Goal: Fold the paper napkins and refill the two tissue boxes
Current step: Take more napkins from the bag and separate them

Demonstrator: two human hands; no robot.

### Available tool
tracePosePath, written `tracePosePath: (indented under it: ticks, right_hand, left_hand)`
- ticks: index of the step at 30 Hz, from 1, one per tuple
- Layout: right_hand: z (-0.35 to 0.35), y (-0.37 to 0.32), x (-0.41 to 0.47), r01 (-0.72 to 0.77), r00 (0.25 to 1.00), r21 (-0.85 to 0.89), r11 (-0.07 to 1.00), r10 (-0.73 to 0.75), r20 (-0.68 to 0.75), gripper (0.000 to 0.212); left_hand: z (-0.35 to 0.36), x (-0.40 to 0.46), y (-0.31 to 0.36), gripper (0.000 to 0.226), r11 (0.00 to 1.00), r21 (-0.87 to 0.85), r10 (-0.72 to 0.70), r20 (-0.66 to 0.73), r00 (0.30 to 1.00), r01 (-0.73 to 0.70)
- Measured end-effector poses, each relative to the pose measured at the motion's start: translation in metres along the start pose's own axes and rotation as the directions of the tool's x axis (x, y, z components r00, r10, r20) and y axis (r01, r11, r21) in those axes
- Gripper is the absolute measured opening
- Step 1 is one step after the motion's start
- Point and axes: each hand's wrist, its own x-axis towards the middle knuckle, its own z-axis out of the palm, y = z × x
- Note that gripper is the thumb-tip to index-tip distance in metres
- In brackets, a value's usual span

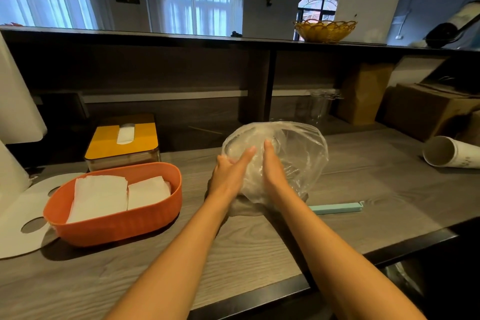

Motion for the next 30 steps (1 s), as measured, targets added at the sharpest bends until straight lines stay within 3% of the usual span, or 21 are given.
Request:
tracePosePath:
  ticks: [2, 4, 10, 15, 18, 20, 25, 28, 30]
  right_hand:
    - [0.000, 0.002, 0.000, -0.001, 1.000, 0.071, 0.997, 0.000, 0.011, 0.065]
    - [-0.004, 0.001, 0.000, -0.012, 1.000, 0.160, 0.987, 0.010, 0.015, 0.062]
    - [-0.011, 0.002, 0.002, -0.033, 0.994, 0.282, 0.959, 0.001, 0.113, 0.059]
    - [-0.019, -0.001, 0.000, -0.005, 0.969, 0.143, 0.990, -0.030, 0.245, 0.056]
    - [-0.020, -0.001, 0.000, 0.006, 0.955, 0.039, 0.999, -0.017, 0.296, 0.061]
    - [-0.021, -0.002, 0.001, 0.004, 0.958, 0.012, 1.000, -0.008, 0.285, 0.051]
    - [-0.021, -0.006, -0.003, 0.008, 0.992, 0.095, 0.995, -0.021, 0.128, 0.034]
    - [-0.018, -0.008, -0.008, 0.001, 0.997, 0.118, 0.993, -0.010, 0.075, 0.020]
    - [-0.016, -0.010, -0.010, -0.009, 0.998, 0.152, 0.988, 0.001, 0.059, 0.023]
  left_hand:
    - [0.007, -0.001, 0.000, 0.093, 0.994, 0.107, -0.020, -0.043, 0.999, 0.024]
    - [0.009, 0.002, -0.005, 0.077, 0.996, 0.087, 0.000, -0.121, 0.993, 0.011]
    - [-0.001, 0.008, -0.016, 0.023, 0.917, -0.399, -0.041, -0.080, 0.996, 0.006]
    - [-0.007, 0.007, -0.013, 0.025, 0.711, -0.693, -0.110, 0.056, 0.992, 0.118]
    - [-0.007, 0.006, -0.012, 0.035, 0.628, -0.766, -0.086, 0.107, 0.991, 0.137]
    - [-0.006, 0.005, -0.011, 0.035, 0.609, -0.783, -0.054, 0.118, 0.992, 0.126]
    - [-0.005, 0.000, -0.005, 0.040, 0.695, -0.719, 0.055, 0.084, 0.995, 0.023]
    - [0.003, -0.008, -0.003, 0.035, 0.832, -0.550, 0.108, 0.027, 0.994, -0.075]
    - [0.009, -0.012, -0.003, 0.035, 0.911, -0.393, 0.139, -0.004, 0.990, -0.129]
